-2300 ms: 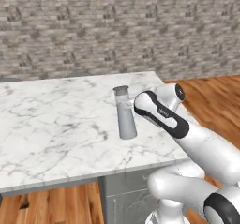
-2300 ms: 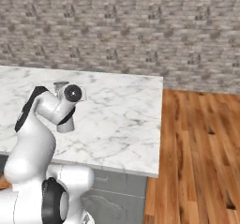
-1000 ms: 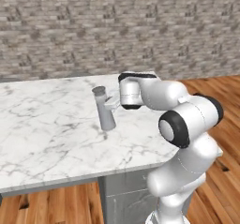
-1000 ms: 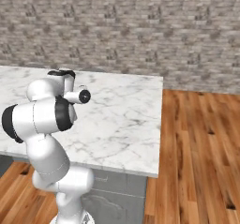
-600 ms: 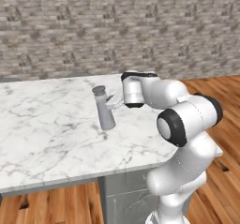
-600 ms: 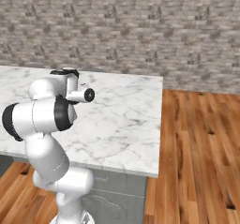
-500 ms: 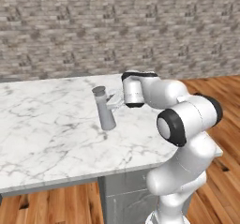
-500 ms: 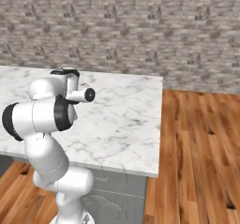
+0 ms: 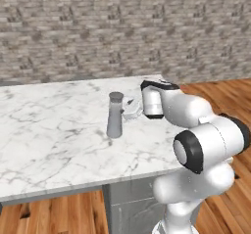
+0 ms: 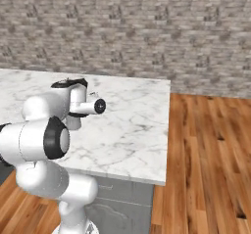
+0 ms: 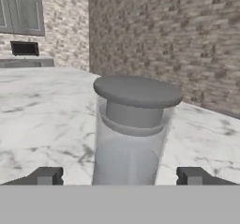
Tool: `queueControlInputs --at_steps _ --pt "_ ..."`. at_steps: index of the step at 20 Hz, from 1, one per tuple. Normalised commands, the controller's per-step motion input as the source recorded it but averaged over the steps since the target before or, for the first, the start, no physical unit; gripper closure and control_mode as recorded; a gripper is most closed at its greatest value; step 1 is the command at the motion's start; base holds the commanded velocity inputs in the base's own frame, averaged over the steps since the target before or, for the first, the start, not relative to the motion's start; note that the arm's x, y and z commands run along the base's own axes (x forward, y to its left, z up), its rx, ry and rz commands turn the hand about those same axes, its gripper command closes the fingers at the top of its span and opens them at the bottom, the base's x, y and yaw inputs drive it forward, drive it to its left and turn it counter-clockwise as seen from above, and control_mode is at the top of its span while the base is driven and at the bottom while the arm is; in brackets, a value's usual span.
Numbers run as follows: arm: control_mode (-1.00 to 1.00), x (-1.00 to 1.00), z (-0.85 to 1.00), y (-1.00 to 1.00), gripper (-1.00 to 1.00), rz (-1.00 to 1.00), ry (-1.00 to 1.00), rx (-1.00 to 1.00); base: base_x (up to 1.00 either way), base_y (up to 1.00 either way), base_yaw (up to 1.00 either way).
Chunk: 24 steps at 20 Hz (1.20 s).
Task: Place the pitcher and cup on the dining counter for serving.
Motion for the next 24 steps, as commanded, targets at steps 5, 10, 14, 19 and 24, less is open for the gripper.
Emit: queueControlInputs --at_steps 5,10,14,19,24 --pt "-1.0 -0.85 0.41 -0.66 -1.0 0.0 0.0 0.0 0.0 0.0 0.0" --pt "-1.0 -0.92 0.79 -0.55 -1.0 -0.07 0.04 0.0 0.0 0.0 0.0" --pt "-1.0 -0.98 1.0 -0.33 -1.0 -0.18 0.19 0.0 0.0 0.0 0.0" --pt "-1.0 -0.95 1.0 -0.23 -1.0 -0.2 0.37 0.0 0.0 0.0 0.0" --pt "-1.0 -1.0 0.84 -0.26 -1.0 -0.23 0.54 0.01 0.0 0.0 0.0"
